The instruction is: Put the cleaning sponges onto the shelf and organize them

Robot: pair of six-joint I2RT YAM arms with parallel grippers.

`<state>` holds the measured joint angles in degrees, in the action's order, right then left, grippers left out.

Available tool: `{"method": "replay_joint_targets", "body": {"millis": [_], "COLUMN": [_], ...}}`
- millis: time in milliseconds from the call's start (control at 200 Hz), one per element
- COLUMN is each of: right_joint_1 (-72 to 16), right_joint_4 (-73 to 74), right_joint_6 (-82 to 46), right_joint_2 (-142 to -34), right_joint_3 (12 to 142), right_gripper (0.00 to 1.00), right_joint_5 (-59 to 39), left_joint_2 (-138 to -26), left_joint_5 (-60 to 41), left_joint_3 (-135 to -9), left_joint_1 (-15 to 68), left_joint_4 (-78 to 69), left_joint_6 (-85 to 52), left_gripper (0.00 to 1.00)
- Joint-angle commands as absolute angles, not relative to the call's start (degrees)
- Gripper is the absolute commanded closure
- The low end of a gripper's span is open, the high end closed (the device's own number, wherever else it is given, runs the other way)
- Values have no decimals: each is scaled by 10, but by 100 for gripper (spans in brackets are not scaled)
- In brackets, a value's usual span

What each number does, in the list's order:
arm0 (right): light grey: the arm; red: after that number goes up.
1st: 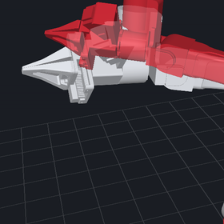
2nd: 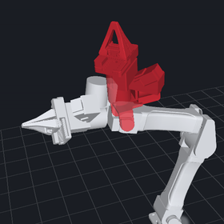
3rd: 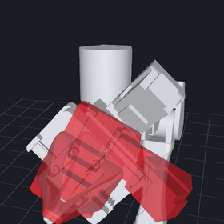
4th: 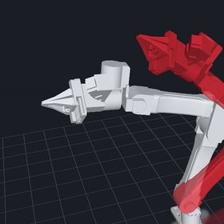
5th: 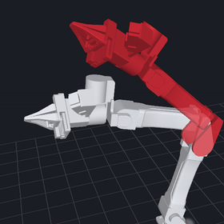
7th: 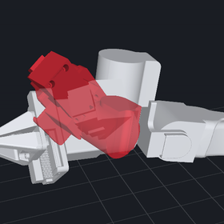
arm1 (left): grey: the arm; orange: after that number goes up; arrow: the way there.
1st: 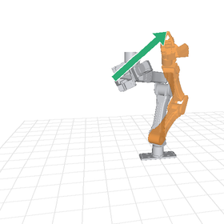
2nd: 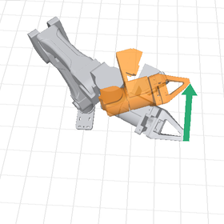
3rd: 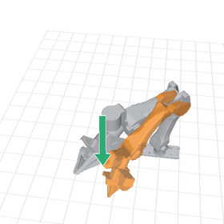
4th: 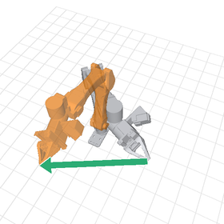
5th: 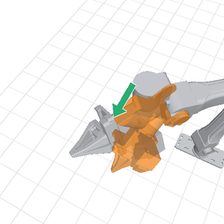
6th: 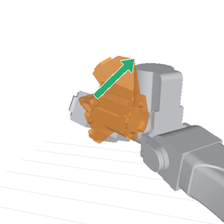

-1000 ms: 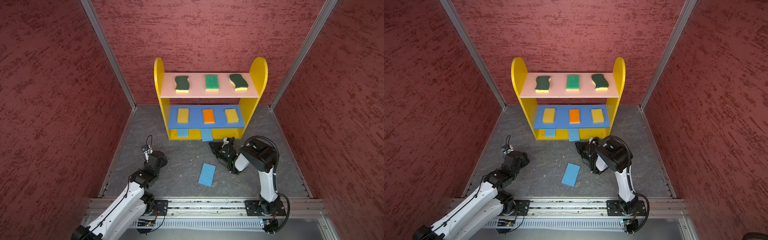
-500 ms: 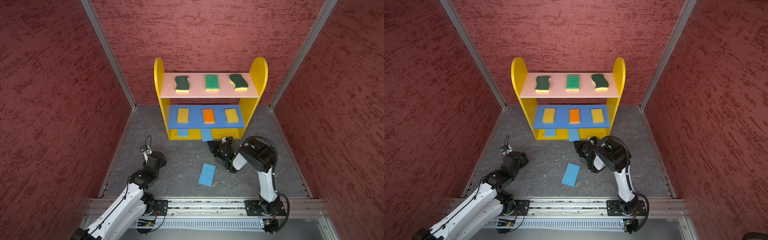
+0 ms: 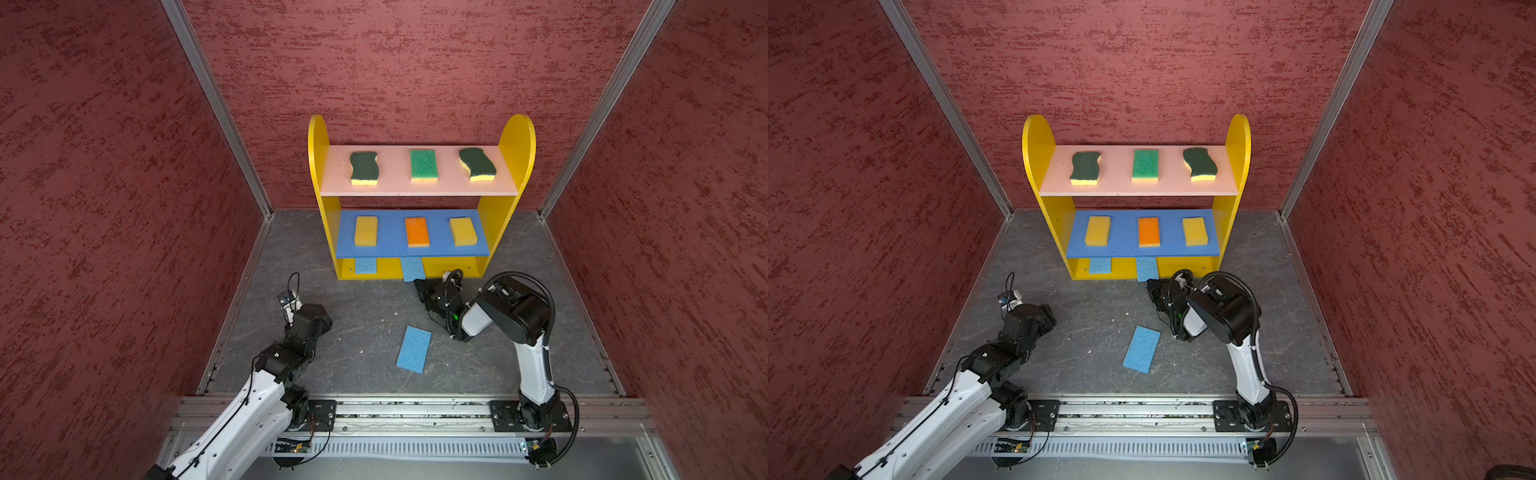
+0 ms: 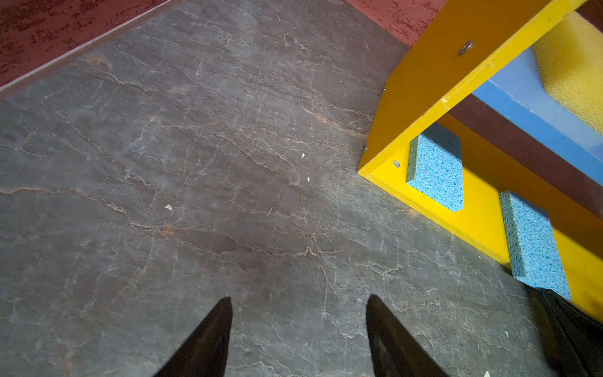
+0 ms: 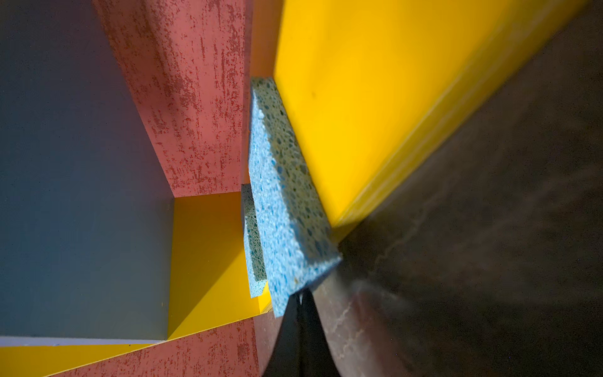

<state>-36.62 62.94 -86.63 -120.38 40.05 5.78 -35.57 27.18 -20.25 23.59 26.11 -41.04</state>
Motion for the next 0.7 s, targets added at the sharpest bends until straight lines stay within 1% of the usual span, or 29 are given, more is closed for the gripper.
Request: {"method": "replay_joint_targets", "body": {"millis": [0, 696], "right_joint_1": [-372, -378], "right_joint_4": [621, 636], "right_joint_6": [-886, -892], "right_joint_2": [-1227, -1262], "right_joint_3": [410, 422], "right_gripper": [100, 100], "right_joint_5": [68, 82], "left_joint_2": [-352, -352], "left_joint_5": [281, 279], "left_joint_3": [-198, -197], "left_joint_1": [238, 238], "left_joint_4": [267, 265], "left_joint_6": [-414, -418], "left_gripper": [34, 34]}}
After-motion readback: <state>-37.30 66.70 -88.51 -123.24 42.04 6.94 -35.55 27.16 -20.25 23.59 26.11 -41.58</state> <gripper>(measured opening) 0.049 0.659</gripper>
